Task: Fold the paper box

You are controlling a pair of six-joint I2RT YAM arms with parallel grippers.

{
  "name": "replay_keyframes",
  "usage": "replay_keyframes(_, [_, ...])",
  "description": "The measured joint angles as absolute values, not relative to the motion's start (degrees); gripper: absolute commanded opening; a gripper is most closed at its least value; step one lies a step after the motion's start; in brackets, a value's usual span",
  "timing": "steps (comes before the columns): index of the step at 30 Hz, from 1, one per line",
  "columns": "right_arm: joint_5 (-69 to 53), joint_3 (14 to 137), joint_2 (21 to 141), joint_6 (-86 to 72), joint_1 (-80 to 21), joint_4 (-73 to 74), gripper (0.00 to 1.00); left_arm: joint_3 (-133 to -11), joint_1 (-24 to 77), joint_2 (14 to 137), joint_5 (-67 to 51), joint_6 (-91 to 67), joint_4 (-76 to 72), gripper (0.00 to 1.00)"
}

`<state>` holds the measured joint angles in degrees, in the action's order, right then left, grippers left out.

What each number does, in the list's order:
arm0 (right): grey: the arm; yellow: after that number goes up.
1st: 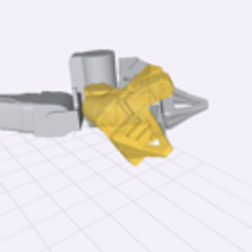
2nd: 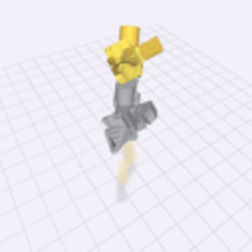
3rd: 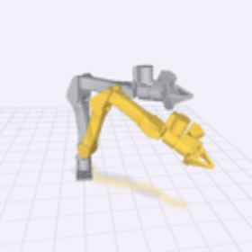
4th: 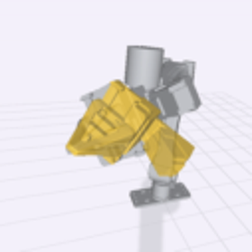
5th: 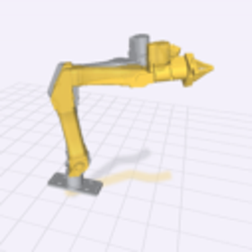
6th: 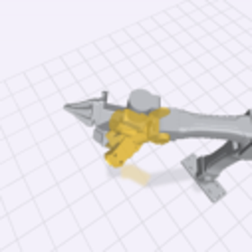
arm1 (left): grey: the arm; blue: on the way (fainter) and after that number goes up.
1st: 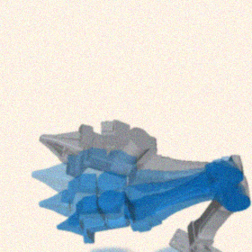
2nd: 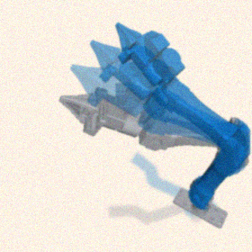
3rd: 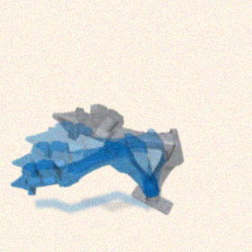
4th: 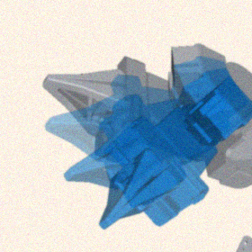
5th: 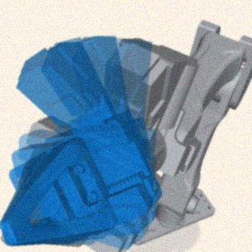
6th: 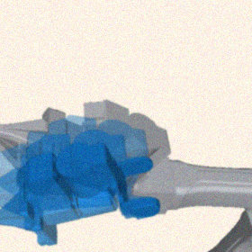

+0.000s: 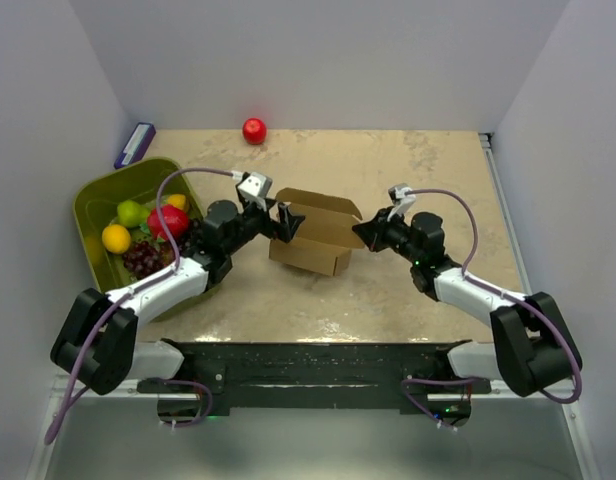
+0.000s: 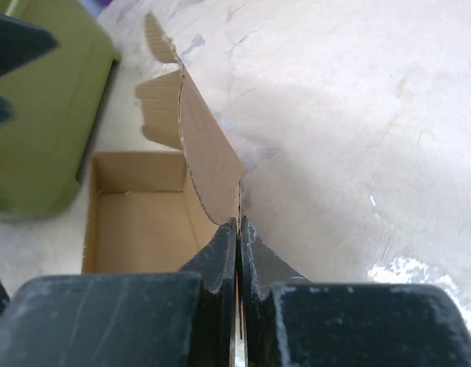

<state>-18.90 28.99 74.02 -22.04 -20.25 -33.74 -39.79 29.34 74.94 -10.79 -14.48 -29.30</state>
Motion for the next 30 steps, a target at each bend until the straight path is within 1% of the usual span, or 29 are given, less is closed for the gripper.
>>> replay_keyframes(8, [-26.3,29.5,74.6,-11.5,-20.3,-33.8,0.0,-29.2,28.2,75.1,-4.7,-16.7,-30.9,0.99])
replay_keyframes(11, [-26.9,29.5,73.6,-9.8,-20.3,-33.5,0.0,-28.2,28.1,75.1,-3.1,-17.5,-31.1,0.98])
replay_keyframes(14, [-27.1,29.5,73.0,-8.9,-20.3,-33.5,0.0,-28.2,28.1,75.1,-2.2,-18.5,-31.8,0.95])
replay_keyframes(17, [-27.1,29.5,73.0,-8.4,-20.3,-33.4,0.0,-28.2,28.1,75.1,-2.1,-19.1,-32.1,0.8])
replay_keyframes(18, [-27.2,29.5,73.0,-8.3,-20.3,-33.4,0.0,-28.2,28.1,75.1,-2.1,-19.2,-32.2,0.69])
replay_keyframes(20, [-27.2,29.6,73.0,-8.1,-20.3,-33.4,0.0,-28.2,28.1,75.4,-2.2,-19.7,-32.3,0.6])
replay_keyframes(21, [-27.1,29.6,73.0,-8.0,-20.3,-33.4,0.0,-28.2,28.1,75.8,-2.3,-19.9,-32.4,0.5])
replay_keyframes(23, [-26.8,29.6,73.0,-7.8,-20.6,-33.4,0.0,-28.2,28.1,76.7,-2.8,-20.3,-32.4,0.39])
replay_keyframes(24, [-26.3,29.6,73.0,-7.5,-20.9,-33.3,0.0,-28.2,28.1,77.3,-3.1,-20.4,-32.5,0.28])
replay_keyframes(25, [-25.5,29.6,72.9,-7.3,-21.4,-33.3,0.0,-28.2,28.1,78.0,-3.5,-20.5,-32.5,0.23])
replay_keyframes(26, [-24.5,29.6,72.7,-6.9,-22.2,-33.0,0.0,-28.2,28.1,78.6,-3.9,-20.8,-32.4,0.15])
replay_keyframes(29, [-21.5,29.5,71.4,-6.2,-24.5,-32.7,0.0,-28.2,28.2,79.6,-4.6,-21.3,-32.0,0.07])
replay_keyframes(30, [-20.1,29.5,70.8,-5.9,-25.1,-32.6,0.0,-28.3,28.3,79.7,-4.4,-21.4,-31.8,0.06])
